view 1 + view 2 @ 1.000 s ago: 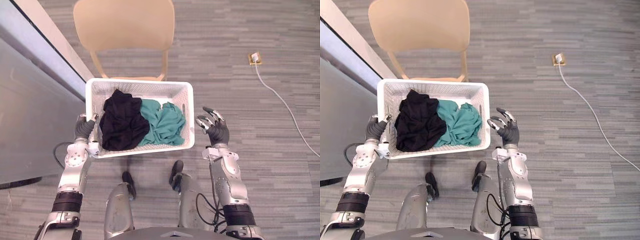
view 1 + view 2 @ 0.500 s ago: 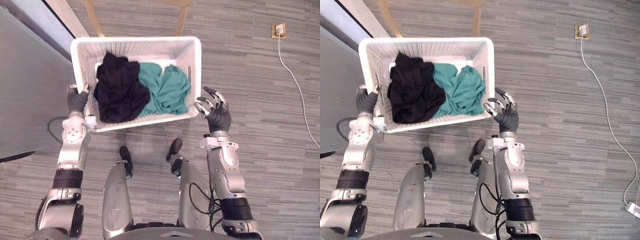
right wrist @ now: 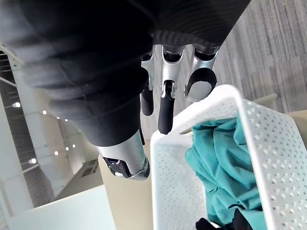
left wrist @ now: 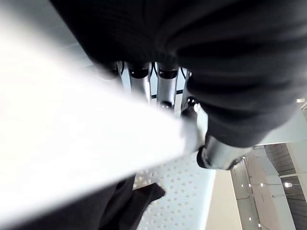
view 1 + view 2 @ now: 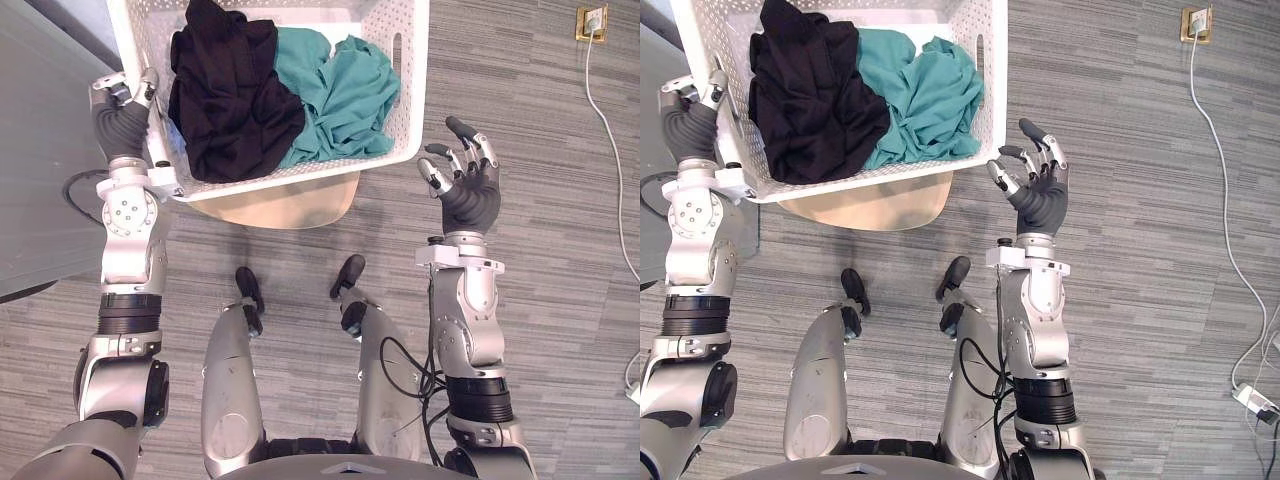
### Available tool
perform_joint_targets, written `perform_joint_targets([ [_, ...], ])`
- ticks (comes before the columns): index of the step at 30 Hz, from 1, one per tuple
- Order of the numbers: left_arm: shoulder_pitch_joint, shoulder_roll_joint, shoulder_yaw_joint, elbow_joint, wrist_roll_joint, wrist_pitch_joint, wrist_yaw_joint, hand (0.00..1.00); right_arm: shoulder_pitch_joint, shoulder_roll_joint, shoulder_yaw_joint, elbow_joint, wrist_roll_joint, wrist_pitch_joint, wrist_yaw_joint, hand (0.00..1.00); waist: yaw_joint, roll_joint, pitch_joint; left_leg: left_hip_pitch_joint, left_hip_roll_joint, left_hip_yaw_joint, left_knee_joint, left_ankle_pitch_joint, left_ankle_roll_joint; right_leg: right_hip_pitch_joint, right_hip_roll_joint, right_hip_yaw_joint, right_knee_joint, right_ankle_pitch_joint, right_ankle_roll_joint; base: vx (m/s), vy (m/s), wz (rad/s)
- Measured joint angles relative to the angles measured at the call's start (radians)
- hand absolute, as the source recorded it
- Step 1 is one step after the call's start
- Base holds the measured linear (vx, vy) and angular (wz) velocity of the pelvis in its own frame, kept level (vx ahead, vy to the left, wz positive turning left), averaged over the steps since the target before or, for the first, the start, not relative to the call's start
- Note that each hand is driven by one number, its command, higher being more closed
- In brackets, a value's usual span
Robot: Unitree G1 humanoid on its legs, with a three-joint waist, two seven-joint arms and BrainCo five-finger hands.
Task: Pick up the laundry basket with both hands and put the clothes into the washing machine.
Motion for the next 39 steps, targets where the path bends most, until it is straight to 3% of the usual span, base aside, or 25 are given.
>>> perform_joint_targets([
  [1, 0.002, 0.005, 0.0, -0.001, -0.002, -0.003, -0.013, 0.0, 0.002, 0.0, 0.0, -0.001, 0.0, 0.0, 0.0, 0.0, 0.003, 0.0, 0.0, 0.0, 0.004, 0.001, 0.005, -0.002, 0.003, 0.001, 0.002, 0.0, 0.001, 0.0, 0.0, 0.0, 0.015, -0.06],
  [7, 0.015, 0.119, -0.014, -0.039, -0.005, -0.016, -0.126, 0.0, 0.016, -0.001, 0.001, -0.002, 0.004, 0.006, 0.022, 0.0, 0.008, 0.001, 0.001, 0.001, 0.02, 0.001, 0.028, -0.014, 0.008, 0.01, 0.006, -0.002, 0.02, -0.007, -0.007, -0.05, 0.004, -0.01],
  [12, 0.015, 0.148, -0.017, -0.039, 0.008, -0.015, -0.144, 0.0, 0.032, -0.003, 0.001, -0.002, 0.009, 0.021, 0.042, 0.0, 0.011, 0.001, 0.001, 0.004, 0.023, 0.001, 0.033, -0.012, 0.008, 0.018, 0.005, -0.008, 0.027, -0.007, -0.008, -0.02, 0.0, 0.03],
  [21, 0.103, 0.13, 0.03, -0.046, 0.026, 0.003, -0.13, 0.0, 0.104, -0.004, 0.0, -0.002, 0.015, 0.026, 0.063, 0.0, 0.017, -0.001, -0.001, 0.095, 0.026, 0.006, 0.021, -0.013, 0.007, 0.109, 0.005, -0.017, 0.029, -0.024, -0.004, 0.0, 0.004, 0.01],
  [25, 0.285, 0.006, 0.115, -0.116, 0.019, -0.012, -0.085, 0.0, 0.166, -0.001, -0.014, 0.031, 0.031, 0.032, 0.083, 0.0, 0.021, -0.009, -0.017, 0.189, 0.017, 0.02, -0.002, -0.019, -0.004, 0.166, -0.002, -0.003, 0.058, -0.066, 0.002, 0.04, -0.013, -0.05],
  [27, 0.422, -0.098, 0.116, -0.101, -0.018, -0.028, -0.058, 0.0, 0.192, 0.006, -0.045, 0.155, 0.029, 0.05, 0.083, 0.0, 0.014, -0.013, -0.102, 0.235, -0.003, 0.019, -0.033, -0.019, -0.005, 0.195, -0.01, -0.003, 0.06, -0.082, 0.009, 0.1, 0.0, 0.05],
  [30, 0.56, -0.175, 0.104, -0.057, -0.065, -0.038, -0.057, 0.0, 0.23, 0.018, -0.104, 0.274, 0.021, 0.07, 0.082, 0.0, -0.002, -0.014, -0.17, 0.322, -0.039, 0.003, -0.079, -0.023, -0.007, 0.263, -0.032, 0.002, 0.092, -0.117, 0.027, 0.11, 0.005, 0.17],
  [32, 0.605, -0.194, 0.093, -0.01, -0.104, -0.04, -0.065, 0.0, 0.28, 0.029, -0.134, 0.311, -0.007, 0.073, 0.081, 0.0, -0.011, -0.007, -0.205, 0.36, -0.064, -0.03, -0.095, -0.025, -0.001, 0.301, -0.034, 0.061, 0.121, -0.113, 0.07, 0.06, -0.018, 0.43],
  [33, 0.629, -0.205, 0.094, 0.014, -0.137, -0.042, -0.079, 0.0, 0.312, 0.039, -0.153, 0.332, -0.012, 0.079, 0.081, 0.0, -0.013, 0.001, -0.243, 0.375, -0.059, -0.05, -0.115, -0.016, 0.005, 0.323, -0.003, 0.16, 0.133, -0.127, 0.13, 0.07, -0.081, 0.81],
  [34, 0.653, -0.206, 0.093, 0.021, -0.17, -0.051, -0.094, 0.0, 0.353, 0.075, -0.168, 0.336, -0.024, 0.087, 0.076, 0.0, -0.033, -0.014, -0.255, 0.407, -0.08, -0.088, -0.115, -0.009, 0.005, 0.354, -0.01, 0.267, 0.281, -0.22, 0.126, 0.1, -0.108, 0.98],
  [35, 0.67, -0.205, 0.091, 0.021, -0.191, -0.059, -0.098, 0.0, 0.371, 0.092, -0.168, 0.342, -0.031, 0.088, 0.074, 0.0, -0.036, -0.031, -0.267, 0.42, -0.097, -0.108, -0.117, -0.007, 0.004, 0.381, -0.007, 0.308, 0.324, -0.251, 0.139, 0.09, -0.157, 1.08],
  [37, 0.764, -0.229, 0.088, 0.022, -0.243, -0.071, -0.098, 0.0, 0.433, 0.125, -0.136, 0.346, -0.002, 0.089, 0.078, 0.0, -0.019, -0.059, -0.361, 0.42, -0.121, -0.139, -0.113, -0.003, -0.002, 0.474, 0.016, 0.359, 0.23, -0.35, 0.163, 0.04, -0.188, 0.54],
  [38, 0.787, -0.242, 0.088, 0.022, -0.25, -0.071, -0.099, 0.0, 0.443, 0.128, -0.127, 0.342, 0.025, 0.088, 0.081, 0.0, -0.007, -0.051, -0.378, 0.416, -0.115, -0.145, -0.119, 0.002, -0.01, 0.496, 0.027, 0.353, 0.179, -0.363, 0.163, -0.03, -0.226, 0.22],
  [39, 0.83, -0.277, 0.087, 0.038, -0.252, -0.07, -0.106, 0.0, 0.456, 0.123, -0.103, 0.334, 0.071, 0.086, 0.089, 0.0, 0.016, -0.012, -0.389, 0.412, -0.082, -0.166, -0.133, 0.021, -0.019, 0.547, 0.068, 0.325, 0.093, -0.365, 0.143, -0.05, -0.145, 0.13],
])
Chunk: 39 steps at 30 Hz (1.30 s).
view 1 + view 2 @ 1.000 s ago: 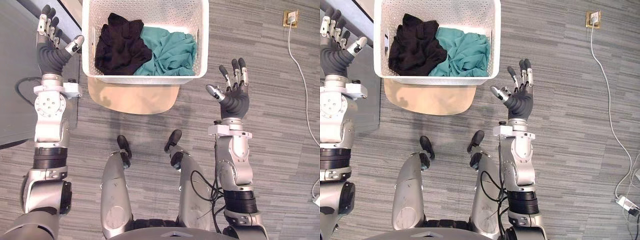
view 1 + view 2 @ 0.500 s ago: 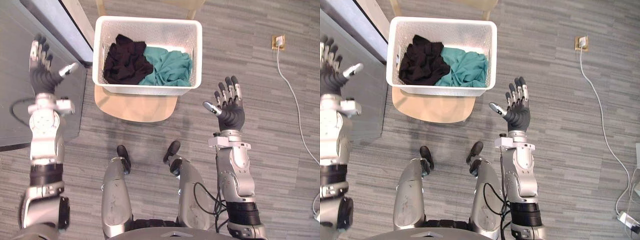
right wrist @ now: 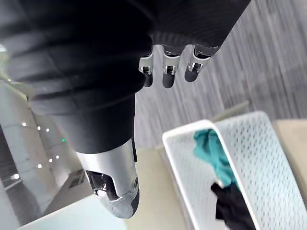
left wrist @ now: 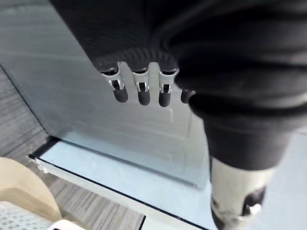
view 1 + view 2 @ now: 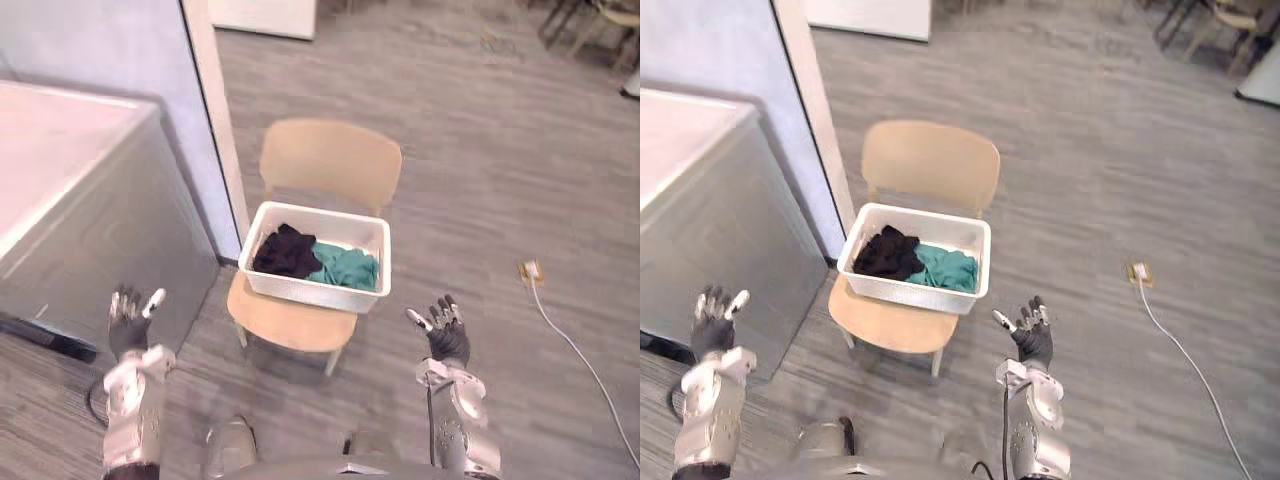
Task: Pick up the laundry basket with both hands and put the clothes into the washing machine.
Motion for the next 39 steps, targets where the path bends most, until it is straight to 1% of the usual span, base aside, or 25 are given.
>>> perform_joint_targets([
  [2, 0.043, -0.028, -0.003, 0.022, -0.002, 0.007, -0.014, 0.0, 0.024, 0.002, 0.031, 0.002, 0.022, 0.001, 0.015, 0.0, 0.007, 0.025, -0.009, 0.004, 0.024, -0.032, -0.034, 0.028, 0.001, 0.035, 0.04, -0.034, -0.061, 0.031, -0.021, -0.11, -0.148, 0.36],
  [5, 0.118, -0.049, 0.001, 0.035, -0.013, 0.017, -0.023, 0.0, 0.082, 0.007, 0.098, 0.015, 0.031, 0.002, 0.04, 0.0, 0.015, 0.027, -0.011, 0.0, 0.058, -0.099, -0.111, 0.106, 0.01, 0.062, 0.102, -0.109, -0.123, 0.068, -0.068, -0.16, -0.175, 0.56],
  [7, 0.118, -0.059, 0.008, 0.08, -0.018, 0.032, -0.031, 0.0, 0.078, 0.0, 0.121, 0.08, 0.03, 0.003, 0.04, 0.0, 0.015, 0.031, -0.007, -0.016, 0.072, -0.097, -0.183, 0.173, 0.087, 0.059, 0.12, -0.169, -0.148, 0.092, -0.101, -0.16, -0.134, 0.67],
  [8, 0.105, -0.064, 0.009, 0.114, -0.017, 0.043, -0.031, 0.0, 0.078, 0.003, 0.134, 0.116, 0.014, 0.016, 0.04, 0.0, 0.012, 0.013, -0.017, -0.027, 0.089, -0.035, -0.246, 0.174, 0.158, 0.063, 0.115, -0.222, -0.188, 0.121, -0.12, -0.17, -0.078, 1.05],
  [9, 0.076, -0.067, -0.005, 0.147, -0.016, 0.053, -0.031, 0.0, 0.08, 0.003, 0.145, 0.145, -0.008, 0.027, 0.039, 0.0, 0.002, 0.006, -0.007, -0.071, 0.129, 0.066, -0.132, 0.111, 0.145, 0.066, 0.097, -0.278, -0.219, 0.146, -0.13, -0.17, -0.062, 1.18],
  [11, 0.056, -0.075, -0.036, 0.176, -0.015, 0.06, -0.033, 0.0, 0.081, -0.025, 0.171, 0.168, -0.041, 0.049, 0.04, 0.0, 0.004, 0.009, 0.013, -0.101, 0.149, 0.127, 0.07, 0.056, 0.142, 0.081, 0.068, -0.328, -0.227, 0.161, -0.128, -0.16, -0.025, 1.11],
  [13, 0.069, -0.099, -0.069, 0.198, -0.015, 0.063, -0.034, 0.0, 0.112, -0.049, 0.193, 0.168, -0.081, 0.071, 0.052, 0.0, 0.005, 0.043, -0.001, -0.068, 0.18, 0.178, 0.276, 0.035, 0.163, 0.101, 0.049, -0.403, -0.228, 0.174, -0.12, -0.12, 0.029, 1.22],
  [14, 0.062, -0.096, -0.108, 0.22, -0.014, 0.067, -0.033, 0.0, 0.114, -0.065, 0.197, 0.167, -0.09, 0.079, 0.069, 0.0, -0.003, 0.091, -0.004, -0.087, 0.183, 0.236, 0.27, 0.037, 0.169, 0.085, 0.056, -0.45, -0.174, 0.153, -0.124, -0.15, 0.002, 1.88],
  [15, 0.031, -0.067, -0.135, 0.223, -0.008, 0.066, -0.037, 0.0, 0.1, -0.058, 0.227, 0.199, -0.109, 0.09, 0.087, 0.0, -0.031, 0.029, -0.022, -0.078, 0.112, 0.233, 0.127, 0.053, 0.186, 0.056, 0.062, -0.43, -0.242, 0.126, -0.163, -0.19, -0.035, 2.39],
  [16, 0.01, -0.054, -0.131, 0.242, -0.006, 0.066, -0.037, 0.0, 0.105, -0.046, 0.225, 0.209, -0.119, 0.094, 0.097, 0.0, -0.054, 0.02, -0.023, -0.055, 0.068, 0.241, 0.04, 0.054, 0.208, 0.072, 0.066, -0.438, -0.304, 0.183, -0.158, -0.2, -0.042, 2.39],
  [17, -0.015, -0.055, -0.141, 0.27, -0.005, 0.067, -0.033, 0.0, 0.102, -0.037, 0.222, 0.215, -0.121, 0.093, 0.106, 0.0, -0.038, 0.028, -0.021, -0.033, 0.108, 0.348, 0.145, -0.051, 0.248, 0.093, 0.056, -0.53, -0.321, 0.217, -0.143, -0.16, -0.001, 2.03],
  [19, -0.042, -0.046, -0.185, 0.342, 0.002, 0.07, -0.032, 0.0, 0.081, -0.044, 0.222, 0.234, -0.145, 0.093, 0.106, 0.0, -0.033, 0.027, -0.024, 0.066, 0.183, 0.442, 0.224, -0.107, 0.167, 0.106, 0.022, -0.646, -0.307, 0.227, -0.138, -0.14, 0.082, 2.06],
  [21, -0.057, -0.054, -0.247, 0.367, 0.003, 0.074, -0.032, 0.0, 0.07, -0.059, 0.217, 0.235, -0.18, 0.089, 0.103, 0.0, -0.046, 0.043, -0.034, 0.12, 0.212, 0.435, 0.155, -0.074, 0.079, 0.105, -0.018, -0.756, -0.298, 0.245, -0.108, -0.1, 0.186, 1.96],
  [22, -0.061, -0.061, -0.283, 0.366, 0.003, 0.074, -0.032, 0.0, 0.054, -0.069, 0.209, 0.239, -0.198, 0.089, 0.099, 0.0, -0.043, 0.059, -0.033, 0.13, 0.175, 0.413, 0.06, -0.072, 0.01, 0.101, -0.046, -0.808, -0.301, 0.273, -0.084, -0.09, 0.311, 1.45],
  [24, -0.047, -0.06, -0.305, 0.365, 0.004, 0.074, -0.035, 0.0, 0.018, -0.057, 0.202, 0.252, -0.199, 0.089, 0.096, 0.0, -0.031, 0.049, -0.029, 0.114, 0.094, 0.393, -0.031, -0.079, 0.008, 0.102, -0.08, -0.838, -0.341, 0.337, -0.087, -0.09, 0.415, 1.22],
  [28, 0.027, -0.05, -0.304, 0.345, 0.014, 0.073, -0.053, 0.0, -0.011, -0.019, 0.213, 0.273, -0.229, 0.089, 0.097, 0.0, -0.011, 0.052, -0.02, 0.12, -0.013, 0.353, -0.076, -0.09, 0.052, 0.125, -0.157, -0.837, -0.363, 0.399, -0.084, -0.06, 0.331, 0.49],
  [29, 0.05, -0.055, -0.307, 0.322, 0.024, 0.073, -0.069, 0.0, -0.016, -0.02, 0.212, 0.272, -0.236, 0.088, 0.098, 0.0, -0.009, 0.051, -0.011, 0.137, -0.047, 0.343, -0.101, -0.092, 0.071, 0.114, -0.212, -0.824, -0.286, 0.396, -0.092, -0.06, 0.294, 0.4],
  [30, 0.073, -0.051, -0.311, 0.314, 0.03, 0.071, -0.083, 0.0, -0.012, -0.02, 0.206, 0.271, -0.237, 0.088, 0.098, 0.0, -0.017, 0.055, -0.002, 0.15, -0.088, 0.322, -0.133, -0.084, 0.092, 0.071, -0.275, -0.741, -0.166, 0.371, -0.169, -0.06, 0.243, 0.48],
  [31, 0.075, -0.052, -0.318, 0.315, 0.037, 0.071, -0.087, 0.0, -0.007, -0.022, 0.203, 0.271, -0.237, 0.088, 0.098, 0.0, -0.025, 0.061, 0.002, 0.157, -0.104, 0.3, -0.152, -0.081, 0.101, 0.038, -0.295, -0.672, -0.108, 0.357, -0.217, -0.06, 0.209, 0.83],
  [32, 0.064, -0.04, -0.335, 0.317, 0.043, 0.069, -0.1, 0.0, 0.0, -0.017, 0.201, 0.271, -0.237, 0.088, 0.099, 0.0, -0.045, 0.067, 0.022, 0.165, -0.12, 0.248, -0.178, -0.077, 0.12, -0.036, -0.242, -0.393, -0.026, 0.236, -0.181, -0.04, 0.089, 0.82],
  [33, 0.061, -0.036, -0.335, 0.317, 0.045, 0.069, -0.101, 0.0, -0.002, -0.017, 0.201, 0.27, -0.236, 0.088, 0.099, 0.0, -0.052, 0.067, 0.035, 0.167, -0.126, 0.224, -0.182, -0.077, 0.123, -0.053, -0.196, -0.295, -0.011, 0.194, -0.176, -0.05, 0.007, 1.03],
  [34, 0.057, -0.029, -0.335, 0.318, 0.06, 0.069, -0.101, 0.0, 0.006, -0.016, 0.2, 0.27, -0.236, 0.087, 0.097, 0.0, -0.071, 0.059, 0.046, 0.169, -0.137, 0.187, -0.189, -0.081, 0.136, -0.087, -0.105, -0.145, 0.001, 0.134, -0.159, -0.06, -0.024, 0.77],
  [36, 0.046, -0.026, -0.336, 0.326, 0.073, 0.067, -0.101, 0.0, 0.025, -0.017, 0.197, 0.272, -0.231, 0.082, 0.094, 0.0, -0.096, 0.039, 0.059, 0.172, -0.158, 0.141, -0.183, -0.08, 0.136, -0.112, -0.016, -0.069, -0.051, 0.119, -0.135, 0.0, -0.074, 1.02],
  [38, 0.012, -0.034, -0.348, 0.355, 0.081, 0.063, -0.101, 0.0, 0.037, -0.017, 0.184, 0.272, -0.225, 0.078, 0.077, 0.0, -0.104, 0.039, 0.076, 0.173, -0.164, 0.091, -0.167, -0.096, 0.115, -0.098, -0.001, -0.081, -0.079, 0.138, -0.094, 0.08, -0.068, 0.63],
  [39, 0.002, -0.037, -0.366, 0.351, 0.081, 0.058, -0.099, 0.0, 0.027, -0.02, 0.177, 0.264, -0.225, 0.072, 0.075, 0.0, -0.1, 0.043, 0.084, 0.173, -0.154, 0.084, -0.17, -0.099, 0.121, -0.158, -0.007, -0.101, 0.026, 0.144, -0.092, 0.07, -0.048, -0.13],
])
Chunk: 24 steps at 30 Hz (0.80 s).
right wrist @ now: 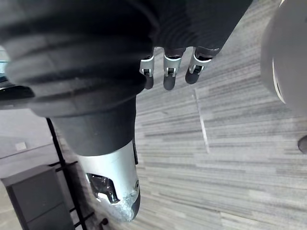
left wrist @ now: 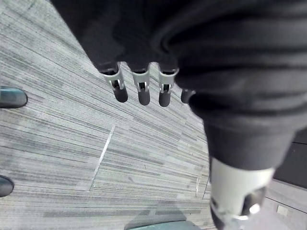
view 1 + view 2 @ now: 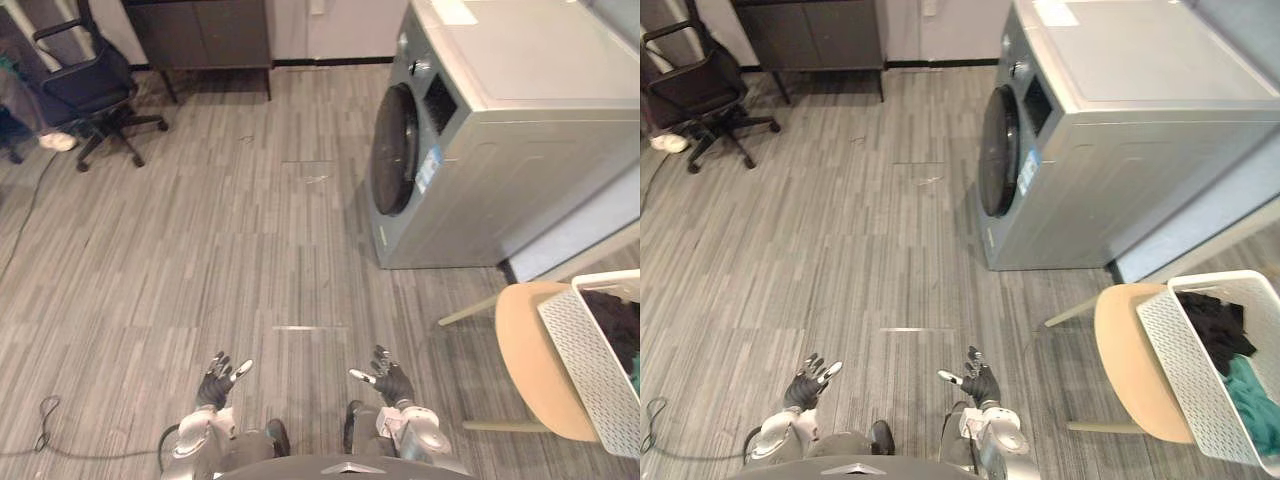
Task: Pick up the laundry basket with both hands and put the clothes into the washing machine.
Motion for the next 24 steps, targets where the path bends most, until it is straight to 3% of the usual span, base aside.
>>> perform_joint_targets([
  [2, -0.05, 0.003, -0.018, 0.008, 0.0, 0.001, 0.001, 0.0, -0.006, 0.006, -0.003, -0.031, 0.001, -0.01, 0.0, 0.0, -0.006, 0.02, 0.019, 0.004, 0.048, -0.008, -0.002, -0.01, -0.016, -0.076, 0.034, -0.008, 0.01, -0.042, -0.018, 0.08, -0.155, -0.06],
  [3, -0.081, -0.001, -0.018, 0.008, 0.0, -0.001, 0.001, 0.0, -0.003, 0.005, -0.002, -0.03, 0.001, -0.014, -0.001, 0.0, -0.011, 0.021, 0.03, 0.015, 0.067, -0.024, -0.005, -0.016, -0.03, -0.095, 0.041, -0.01, -0.037, -0.029, -0.017, 0.19, -0.245, 0.31],
  [5, -0.109, 0.004, -0.024, 0.01, 0.0, -0.015, 0.002, 0.0, 0.027, 0.014, 0.004, -0.03, 0.001, -0.014, -0.005, 0.0, -0.016, -0.025, 0.031, 0.069, 0.065, -0.044, -0.027, -0.029, -0.071, -0.092, 0.017, 0.001, -0.15, 0.069, -0.002, 0.28, -0.275, 0.41],
  [6, -0.114, 0.005, -0.043, 0.012, -0.001, -0.016, 0.004, 0.0, 0.046, 0.012, 0.008, -0.036, 0.005, -0.013, -0.009, 0.0, -0.025, -0.036, 0.022, 0.1, 0.082, -0.064, -0.035, -0.05, -0.105, -0.075, 0.018, -0.008, -0.104, 0.118, -0.01, 0.37, -0.352, 0.4],
  [7, -0.106, -0.001, -0.07, 0.01, -0.001, -0.018, 0.003, 0.0, 0.063, 0.003, 0.011, -0.061, 0.009, -0.013, -0.013, 0.0, -0.036, -0.008, 0.003, 0.115, 0.118, -0.083, -0.051, -0.06, -0.115, -0.078, 0.038, -0.037, -0.047, 0.049, -0.013, 0.5, -0.385, 0.42],
  [9, -0.102, -0.023, -0.09, 0.01, -0.001, -0.019, 0.002, 0.0, 0.08, -0.013, 0.013, -0.099, 0.009, -0.014, -0.013, 0.0, -0.042, 0.007, -0.006, 0.104, 0.15, -0.085, 0.021, -0.038, -0.143, -0.068, 0.057, -0.065, -0.018, -0.008, -0.038, 0.47, -0.291, 0.26],
  [10, -0.099, -0.044, -0.086, 0.01, -0.002, -0.018, 0.005, 0.0, 0.072, -0.016, 0.014, -0.12, 0.01, -0.014, -0.014, 0.0, -0.043, 0.008, -0.006, 0.035, 0.195, -0.089, 0.219, -0.023, -0.154, -0.018, 0.078, -0.093, -0.026, -0.036, -0.06, 0.4, -0.252, 0.15],
  [11, -0.097, -0.049, -0.085, 0.01, -0.004, -0.018, 0.005, 0.0, 0.071, -0.016, 0.014, -0.124, 0.011, -0.014, -0.015, 0.0, -0.042, 0.008, -0.006, 0.004, 0.214, -0.097, 0.316, -0.002, -0.152, 0.013, 0.093, -0.098, -0.038, -0.045, -0.067, 0.51, -0.314, 0.01],
  [12, -0.076, -0.056, -0.083, 0.009, -0.009, -0.018, 0.003, 0.0, 0.07, -0.02, 0.018, -0.129, 0.032, -0.014, -0.015, 0.0, -0.03, 0.013, -0.009, -0.058, 0.255, -0.116, 0.533, 0.059, -0.147, 0.082, 0.127, -0.103, -0.079, -0.055, -0.085, 0.41, -0.221, -0.17],
  [13, -0.067, -0.057, -0.082, 0.006, -0.014, -0.019, 0.003, 0.0, 0.069, -0.022, 0.018, -0.131, 0.039, -0.014, -0.015, 0.0, -0.023, 0.017, -0.011, -0.089, 0.275, -0.114, 0.652, 0.08, -0.15, 0.119, 0.145, -0.103, -0.104, -0.058, -0.09, 0.48, -0.211, -0.3],
  [14, -0.052, -0.058, -0.079, 0.005, -0.028, -0.018, 0.003, 0.0, 0.067, -0.024, 0.018, -0.135, 0.048, -0.015, -0.017, 0.0, -0.015, 0.022, -0.015, -0.148, 0.306, -0.092, 0.848, 0.091, -0.138, 0.19, 0.168, -0.1, -0.154, -0.06, -0.094, 0.46, -0.134, -0.27],
  [16, -0.036, -0.062, -0.054, 0.004, -0.064, -0.018, 0.002, 0.0, 0.068, -0.021, 0.014, -0.142, 0.045, -0.015, -0.029, 0.0, -0.005, 0.016, -0.017, -0.205, 0.342, 0.011, 0.994, 0.067, -0.095, 0.302, 0.178, -0.084, -0.242, -0.059, -0.094, 0.54, -0.116, -0.15],
  [20, -0.031, -0.054, -0.036, 0.001, -0.115, -0.019, 0.002, 0.0, 0.065, -0.02, -0.008, -0.148, 0.027, -0.015, -0.045, 0.0, 0.022, 0.012, -0.014, -0.309, 0.341, 0.161, 0.825, -0.01, -0.043, 0.426, 0.155, -0.057, -0.336, -0.059, -0.094, 0.41, 0.028, -0.08],
  [23, -0.022, -0.049, -0.038, -0.004, -0.14, -0.019, 0.002, 0.0, 0.056, -0.021, -0.021, -0.148, 0.027, -0.017, -0.044, 0.0, 0.035, -0.001, -0.006, -0.367, 0.257, 0.171, 0.566, -0.007, -0.04, 0.505, 0.094, -0.054, -0.341, -0.063, -0.087, 0.42, 0.17, -0.12],
  [24, -0.01, -0.049, -0.043, -0.039, -0.147, -0.019, 0.002, 0.0, 0.058, -0.023, -0.031, -0.149, 0.026, -0.026, -0.045, 0.0, 0.037, -0.007, -0.007, -0.369, 0.19, 0.139, 0.373, 0.047, -0.038, 0.521, 0.063, -0.038, -0.324, -0.084, -0.051, 0.44, 0.219, -0.15],
])
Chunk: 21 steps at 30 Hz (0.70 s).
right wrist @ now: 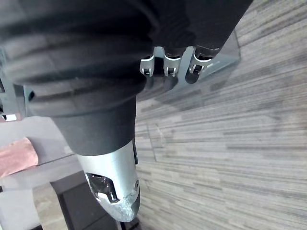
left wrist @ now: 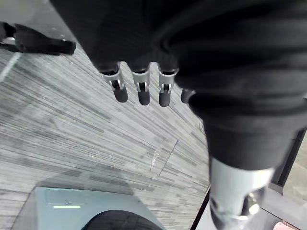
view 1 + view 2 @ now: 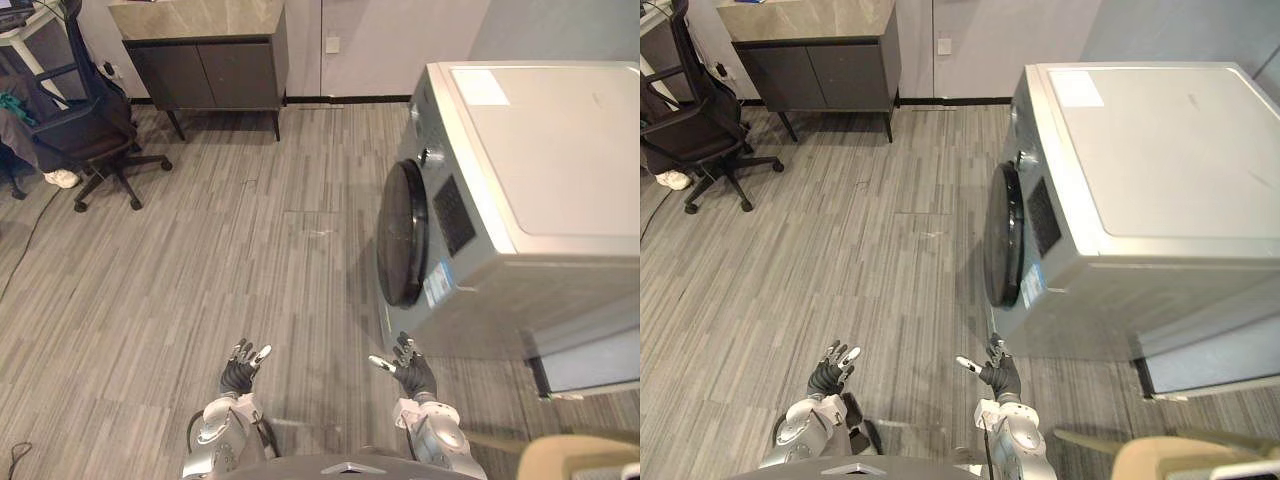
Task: Pick up the laundry basket with both hands and put the clothes into the washing machine.
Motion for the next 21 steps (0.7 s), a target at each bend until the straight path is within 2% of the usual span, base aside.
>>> perform_joint_targets([
  [1, 0.003, -0.001, -0.001, -0.009, -0.002, -0.001, 0.0, 0.0, 0.0, -0.001, -0.002, -0.001, 0.0, -0.003, 0.0, 0.0, 0.001, 0.002, -0.001, 0.002, -0.014, -0.011, -0.059, 0.026, 0.0, 0.002, -0.005, 0.006, 0.005, -0.006, 0.01, 0.38, 0.225, -0.45],
  [2, 0.033, -0.011, -0.003, -0.052, -0.005, -0.009, 0.0, 0.0, 0.002, -0.028, -0.008, 0.001, -0.019, -0.009, -0.001, 0.0, 0.009, 0.046, -0.014, 0.046, -0.037, -0.118, -0.371, 0.229, -0.015, 0.012, 0.012, 0.038, 0.029, -0.054, 0.074, 0.49, 0.319, -0.52],
  [3, 0.026, 0.007, 0.009, -0.042, -0.006, -0.009, 0.002, 0.0, -0.031, -0.004, -0.004, 0.045, -0.04, -0.004, -0.003, 0.0, 0.007, 0.009, -0.012, 0.061, -0.072, -0.114, -0.377, 0.319, 0.006, 0.015, -0.019, 0.068, 0.039, -0.098, 0.078, 0.52, 0.335, -0.45],
  [4, -0.01, 0.02, 0.041, -0.038, -0.009, -0.01, 0.005, 0.0, -0.047, 0.021, -0.002, 0.035, -0.039, -0.008, -0.001, 0.0, 0.004, -0.026, -0.001, 0.039, -0.082, -0.129, -0.35, 0.308, 0.007, -0.024, -0.022, 0.094, 0.033, -0.105, 0.061, 0.37, 0.245, -0.24],
  [5, -0.019, 0.022, 0.055, -0.043, -0.009, -0.014, 0.006, 0.0, -0.055, 0.03, -0.002, 0.03, -0.039, -0.011, -0.001, 0.0, 0.015, -0.037, 0.007, 0.016, -0.076, -0.17, -0.303, 0.286, 0.003, -0.048, -0.018, 0.111, 0.025, -0.094, 0.066, 0.26, 0.102, -0.33],
  [6, -0.02, 0.03, 0.075, -0.043, -0.01, -0.017, 0.01, 0.0, -0.074, 0.042, -0.004, 0.037, -0.039, -0.013, -0.002, 0.0, 0.018, -0.055, 0.019, -0.03, -0.076, -0.247, -0.17, 0.23, -0.017, -0.044, -0.021, 0.137, 0.025, -0.082, 0.079, 0.21, 0.085, -0.69],
  [7, -0.003, 0.04, 0.081, -0.043, -0.01, -0.016, 0.018, 0.0, -0.082, 0.041, -0.004, 0.041, -0.039, -0.016, -0.003, 0.0, 0.021, -0.059, 0.025, -0.059, -0.074, -0.284, -0.043, 0.166, -0.02, -0.015, -0.025, 0.188, 0.018, -0.062, 0.101, 0.17, 0.053, -0.78],
  [8, 0.01, 0.035, 0.085, -0.043, -0.01, -0.017, 0.021, 0.0, -0.088, 0.042, -0.004, 0.041, -0.039, -0.02, -0.003, 0.0, 0.027, -0.054, 0.017, -0.054, -0.075, -0.307, -0.036, 0.114, -0.025, -0.017, -0.027, 0.209, 0.026, -0.058, 0.108, 0.14, 0.133, -0.83],
  [9, 0.045, 0.028, 0.076, -0.042, -0.009, -0.017, 0.02, 0.0, -0.071, 0.035, -0.016, 0.042, -0.061, -0.03, -0.007, 0.0, 0.018, -0.034, -0.006, -0.04, -0.079, -0.328, -0.031, 0.027, -0.071, -0.034, -0.036, 0.229, 0.056, -0.058, 0.11, 0.18, 0.18, -0.5],
  [10, 0.044, 0.029, 0.069, -0.032, -0.008, -0.016, 0.019, 0.0, -0.069, 0.037, -0.029, 0.043, -0.097, -0.033, -0.018, 0.0, 0.011, -0.039, -0.006, -0.039, -0.091, -0.318, -0.021, 0.018, -0.059, -0.045, -0.054, 0.232, 0.083, -0.058, 0.111, 0.28, 0.28, -0.38],
  [11, 0.042, 0.028, 0.062, -0.025, -0.008, -0.015, 0.019, 0.0, -0.06, 0.037, -0.05, 0.046, -0.139, -0.035, -0.034, 0.0, 0.004, -0.051, -0.014, -0.035, -0.116, -0.288, -0.027, -0.006, -0.045, -0.105, -0.082, 0.252, 0.181, -0.049, 0.122, 0.32, 0.309, -0.31],
  [12, 0.037, 0.031, 0.065, -0.023, -0.009, -0.015, 0.021, 0.0, -0.062, 0.037, -0.059, 0.052, -0.191, -0.035, -0.051, 0.0, 0.008, -0.063, -0.011, -0.013, -0.133, -0.246, -0.046, -0.02, -0.028, -0.199, -0.115, 0.29, 0.337, -0.016, 0.108, 0.27, 0.256, -0.43],
  [13, 0.037, 0.037, 0.065, -0.02, -0.009, -0.015, 0.021, 0.0, -0.072, 0.039, -0.065, 0.063, -0.209, -0.035, -0.061, 0.0, 0.01, -0.072, -0.009, 0.012, -0.144, -0.222, -0.068, -0.022, -0.02, -0.25, -0.133, 0.307, 0.42, 0.021, 0.084, 0.35, 0.284, -0.72],
  [14, 0.042, 0.051, 0.062, -0.006, -0.01, -0.014, 0.025, 0.0, -0.091, 0.043, -0.075, 0.108, -0.251, -0.026, -0.083, 0.0, 0.006, -0.078, -0.006, 0.103, -0.156, -0.157, -0.14, -0.023, 0.002, -0.342, -0.178, 0.303, 0.586, 0.18, 0.033, 0.29, 0.219, -0.73],
  [15, 0.047, 0.049, 0.063, -0.007, -0.01, -0.014, 0.028, 0.0, -0.103, 0.045, -0.074, 0.125, -0.263, -0.023, -0.086, 0.0, 0.003, -0.073, -0.004, 0.145, -0.154, -0.136, -0.169, -0.023, 0.011, -0.363, -0.193, 0.285, 0.634, 0.213, 0.015, 0.29, 0.223, -0.81],
  [16, 0.047, 0.061, 0.066, -0.011, -0.01, -0.014, 0.03, 0.0, -0.112, 0.049, -0.069, 0.128, -0.274, -0.021, -0.087, 0.0, -0.002, -0.065, 0.0, 0.192, -0.148, -0.117, -0.198, -0.024, 0.016, -0.386, -0.213, 0.244, 0.689, 0.193, 0.004, 0.22, 0.182, -0.87],
  [17, 0.049, 0.088, 0.067, -0.039, -0.01, -0.016, 0.037, 0.0, -0.133, 0.049, -0.054, 0.124, -0.288, -0.021, -0.091, 0.0, -0.007, -0.052, 0.0, 0.27, -0.134, -0.075, -0.259, -0.021, 0.019, -0.435, -0.238, 0.125, 0.748, 0.123, -0.011, 0.26, 0.185, -1.17],
  [18, 0.053, 0.103, 0.074, -0.062, -0.012, -0.027, 0.041, 0.0, -0.163, 0.049, -0.047, 0.122, -0.321, -0.021, -0.103, 0.0, -0.005, -0.043, 0.0, 0.327, -0.12, -0.026, -0.31, -0.016, 0.018, -0.473, -0.238, 0.017, 0.738, 0.065, -0.011, 0.29, 0.167, -1.21],
  [19, 0.054, 0.109, 0.074, -0.075, -0.014, -0.031, 0.041, 0.0, -0.176, 0.049, -0.046, 0.121, -0.34, -0.021, -0.109, 0.0, -0.005, -0.037, -0.001, 0.346, -0.115, -0.002, -0.329, -0.014, 0.018, -0.491, -0.234, -0.031, 0.717, 0.041, -0.004, 0.22, 0.086, -1.15],
  [20, 0.048, 0.114, 0.076, -0.089, -0.026, -0.04, 0.041, 0.0, -0.211, 0.045, -0.047, 0.118, -0.368, -0.022, -0.121, 0.0, -0.011, -0.035, -0.007, 0.369, -0.111, 0.038, -0.347, -0.014, 0.018, -0.518, -0.226, -0.132, 0.643, 0.005, 0.009, 0.21, 0.032, -0.99],
  [21, 0.04, 0.111, 0.082, -0.097, -0.032, -0.04, 0.041, 0.0, -0.247, 0.039, -0.052, 0.118, -0.395, -0.022, -0.127, 0.0, -0.013, -0.036, -0.007, 0.383, -0.101, 0.075, -0.349, -0.014, 0.018, -0.53, -0.209, -0.227, 0.527, -0.005, 0.017, 0.2, -0.02, -0.93],
])
